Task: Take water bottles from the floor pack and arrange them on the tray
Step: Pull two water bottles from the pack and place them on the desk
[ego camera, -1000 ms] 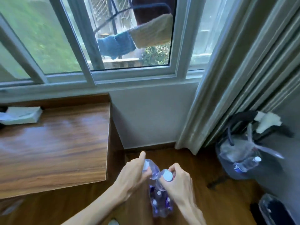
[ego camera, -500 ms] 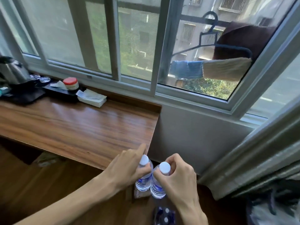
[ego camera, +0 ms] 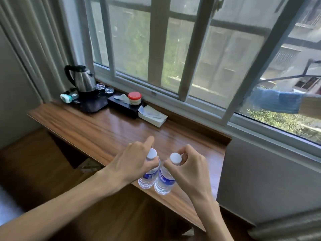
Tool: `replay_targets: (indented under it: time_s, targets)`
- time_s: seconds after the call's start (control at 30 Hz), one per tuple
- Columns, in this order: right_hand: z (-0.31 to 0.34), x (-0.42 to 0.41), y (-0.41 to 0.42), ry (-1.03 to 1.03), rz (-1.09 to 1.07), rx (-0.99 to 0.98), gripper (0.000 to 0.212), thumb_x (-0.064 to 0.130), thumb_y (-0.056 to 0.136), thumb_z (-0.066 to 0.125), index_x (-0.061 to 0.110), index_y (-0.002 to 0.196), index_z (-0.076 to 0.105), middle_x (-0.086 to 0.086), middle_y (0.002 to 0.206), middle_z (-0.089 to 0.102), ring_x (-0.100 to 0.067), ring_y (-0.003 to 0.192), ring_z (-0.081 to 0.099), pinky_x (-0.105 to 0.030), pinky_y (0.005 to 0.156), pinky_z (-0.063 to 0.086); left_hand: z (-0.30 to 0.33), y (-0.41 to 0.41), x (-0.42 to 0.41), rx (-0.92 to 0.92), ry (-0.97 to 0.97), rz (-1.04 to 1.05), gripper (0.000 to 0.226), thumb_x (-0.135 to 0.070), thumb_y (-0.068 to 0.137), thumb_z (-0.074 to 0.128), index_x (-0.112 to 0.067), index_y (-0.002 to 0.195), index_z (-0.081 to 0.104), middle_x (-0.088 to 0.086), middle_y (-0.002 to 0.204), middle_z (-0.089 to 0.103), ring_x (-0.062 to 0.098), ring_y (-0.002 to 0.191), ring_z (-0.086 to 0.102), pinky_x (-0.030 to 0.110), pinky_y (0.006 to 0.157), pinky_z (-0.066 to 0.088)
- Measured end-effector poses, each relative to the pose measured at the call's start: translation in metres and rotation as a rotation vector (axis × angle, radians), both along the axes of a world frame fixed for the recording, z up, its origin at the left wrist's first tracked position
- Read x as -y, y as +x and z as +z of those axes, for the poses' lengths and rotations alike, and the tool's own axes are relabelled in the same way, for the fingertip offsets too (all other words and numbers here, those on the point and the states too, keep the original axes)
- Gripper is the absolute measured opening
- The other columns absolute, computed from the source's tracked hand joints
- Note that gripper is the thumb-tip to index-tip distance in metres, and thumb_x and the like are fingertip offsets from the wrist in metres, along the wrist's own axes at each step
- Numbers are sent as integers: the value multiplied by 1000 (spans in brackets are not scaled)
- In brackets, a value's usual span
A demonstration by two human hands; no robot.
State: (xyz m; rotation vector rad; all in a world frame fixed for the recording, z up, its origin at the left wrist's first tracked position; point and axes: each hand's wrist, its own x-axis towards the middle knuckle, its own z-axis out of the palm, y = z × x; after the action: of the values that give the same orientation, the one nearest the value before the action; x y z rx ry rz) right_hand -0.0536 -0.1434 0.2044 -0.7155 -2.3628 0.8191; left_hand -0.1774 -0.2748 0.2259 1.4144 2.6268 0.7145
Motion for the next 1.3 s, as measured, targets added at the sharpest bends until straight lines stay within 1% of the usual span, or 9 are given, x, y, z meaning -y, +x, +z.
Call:
replay_targets:
  time_s: [0.1,0.2,0.27,0.37,0.5,0.63,0.8,0.97,1.3]
  targets:
    - [-2,18,-52,-14,22,8,30,39,69,78,23,75,53,10,58,52,-5,49,45,-18,49,42,1,-47,16,-25,-9,19,26,-38,92,58,-23,85,38,-2,63,56,10,54,53,20,47,32]
    - [-5,32,-100,-31,47,32,29,39,70,78,22,76,55,10,60,54,-5,51,48,-17,47,40,2,-91,31,-34,-26,60,28,-38,94,58,-26,83,35,-4,62,54,4,50,47,19,43,27]
    - [-8,39,-132,-58,64,42,29,39,70,78,22,77,56,10,62,55,-5,53,51,-16,48,41,-1,-120,39,-22,-27,85,28,-37,94,58,-26,82,34,-4,62,54,7,51,49,18,45,28]
    - [-13,47,-178,-85,72,54,32,44,68,74,20,76,54,10,62,55,-6,53,50,-16,48,39,-10,-163,50,10,-28,128,27,-37,92,58,-24,82,37,-2,65,59,16,57,56,27,49,36]
    - [-26,52,-244,-129,43,89,38,52,64,66,19,73,50,5,65,59,-12,57,52,-27,50,41,-27,-230,51,35,-61,161,33,-39,89,60,-25,76,34,-1,63,57,10,53,51,25,45,31]
    - [-43,51,-308,-183,18,97,40,52,66,67,17,72,49,3,65,60,-12,56,49,-24,49,38,-47,-302,45,71,-89,174,32,-45,85,60,-22,77,38,3,68,62,29,67,59,38,56,45]
    - [-56,50,-387,-272,-86,133,44,54,64,66,14,75,52,1,67,63,-24,66,59,-39,59,48,-58,-382,34,146,-106,153,35,-46,82,63,-19,80,40,5,73,65,31,73,60,41,61,47]
    - [-64,44,-455,-306,-190,178,36,45,65,70,14,77,56,2,70,66,-23,72,62,-36,68,51,-70,-454,21,190,-124,150,32,-40,83,62,-17,81,41,8,76,65,39,76,60,43,65,48]
    - [-84,37,-535,-333,-449,204,29,38,67,70,15,77,55,3,72,67,-24,74,62,-33,66,45,-91,-547,-14,254,-155,-42,28,-33,82,59,-10,87,44,8,74,62,41,79,58,42,62,43]
